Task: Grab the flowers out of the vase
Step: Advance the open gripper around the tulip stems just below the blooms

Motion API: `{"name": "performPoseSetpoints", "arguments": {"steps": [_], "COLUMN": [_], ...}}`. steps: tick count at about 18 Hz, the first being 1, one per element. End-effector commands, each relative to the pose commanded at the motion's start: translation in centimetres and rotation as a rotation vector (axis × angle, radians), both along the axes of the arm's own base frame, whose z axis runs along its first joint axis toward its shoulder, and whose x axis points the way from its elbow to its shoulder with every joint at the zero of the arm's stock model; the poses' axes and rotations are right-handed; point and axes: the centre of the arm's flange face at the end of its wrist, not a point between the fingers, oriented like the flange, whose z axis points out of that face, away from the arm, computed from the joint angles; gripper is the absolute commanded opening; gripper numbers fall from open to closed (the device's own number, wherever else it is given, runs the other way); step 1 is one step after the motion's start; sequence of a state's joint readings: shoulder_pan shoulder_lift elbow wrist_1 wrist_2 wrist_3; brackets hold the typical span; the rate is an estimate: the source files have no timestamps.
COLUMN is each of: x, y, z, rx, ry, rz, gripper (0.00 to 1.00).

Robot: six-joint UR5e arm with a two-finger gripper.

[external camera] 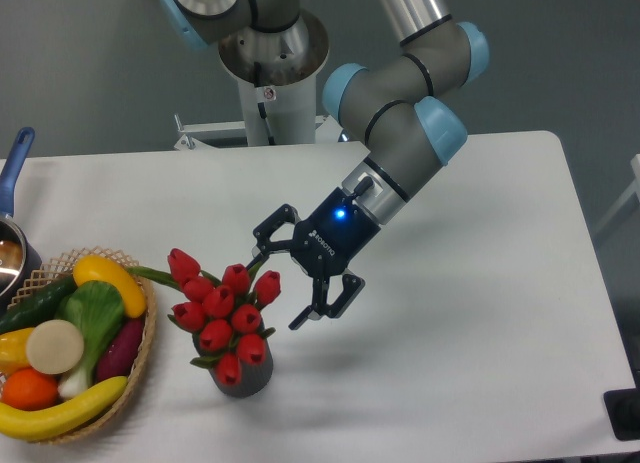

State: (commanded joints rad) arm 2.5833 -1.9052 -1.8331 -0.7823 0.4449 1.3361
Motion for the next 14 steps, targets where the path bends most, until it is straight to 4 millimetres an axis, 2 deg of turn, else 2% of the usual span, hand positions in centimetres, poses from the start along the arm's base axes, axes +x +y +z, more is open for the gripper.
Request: {"name": "performPoseSetpoints", "arguments": {"steps": [4, 9, 14], "x": [0.9, 1.5, 1.8], "y": [0.9, 0.6, 1.6], "z": [-0.6, -2.3, -2.4], "rx": [0.004, 0.010, 0.017], "ry": [0.011, 0.021, 0.017], "rz": [-0.032, -0.057, -0.073], "gripper": [1.00, 1.00, 1.00]}}
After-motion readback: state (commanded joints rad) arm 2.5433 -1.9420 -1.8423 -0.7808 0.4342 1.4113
